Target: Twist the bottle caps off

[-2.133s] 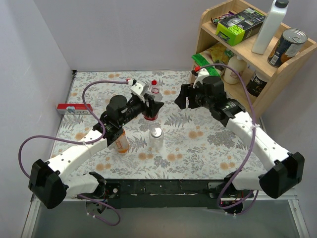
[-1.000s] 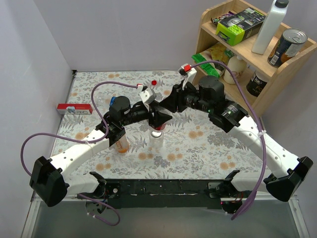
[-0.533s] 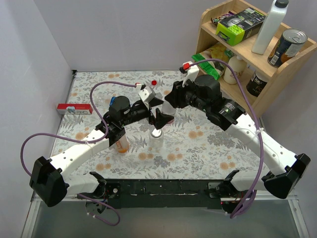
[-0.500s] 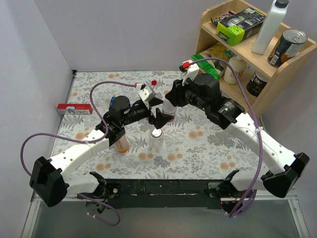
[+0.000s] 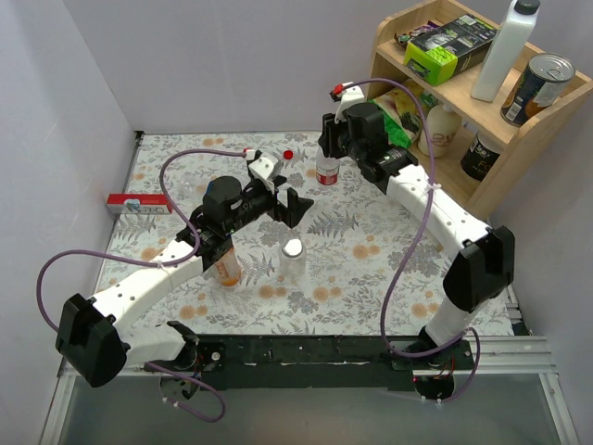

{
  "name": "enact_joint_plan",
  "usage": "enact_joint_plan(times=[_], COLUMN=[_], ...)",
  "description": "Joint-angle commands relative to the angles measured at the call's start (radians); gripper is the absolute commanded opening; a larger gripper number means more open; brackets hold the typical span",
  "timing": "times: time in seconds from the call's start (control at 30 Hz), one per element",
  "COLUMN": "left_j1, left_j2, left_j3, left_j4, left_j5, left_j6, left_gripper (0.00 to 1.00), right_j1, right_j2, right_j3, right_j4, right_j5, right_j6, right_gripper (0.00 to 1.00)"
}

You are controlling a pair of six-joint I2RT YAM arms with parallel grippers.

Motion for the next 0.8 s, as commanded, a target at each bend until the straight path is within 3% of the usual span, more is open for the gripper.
enact_joint_plan(times=[0.0,0.07,0.3,0.77], left_j1=[0.041,0.064,0.069,0.068], left_j2=[-0.019,-0.021,-0.010,0.028], left_j3=[0.035,0.031,0.028,0.024], left_j4=[-0.006,0.001,0.008,0.008], left_j5=[-0.231,-0.237,-0.211,-0.202], left_j6=[-0.040,-0.069,-0.074,-0.040], left_gripper=[0.98,0.98,0.98,0.98], right_j1=[-0.030,-0.039,-0.084,-0.136], right_j2=[0.058,0.103,0.317,0.601], right_j3=[0.008,-0.018,0.054,0.316], right_j4=[0.259,0.363,0.486,0.517], right_j5=[-0.030,-0.030,-0.072,-0.104], right_j6=[-0.058,-0.081,-0.086,-0.115], right_gripper=[0.01,0.01,0.01,0.01])
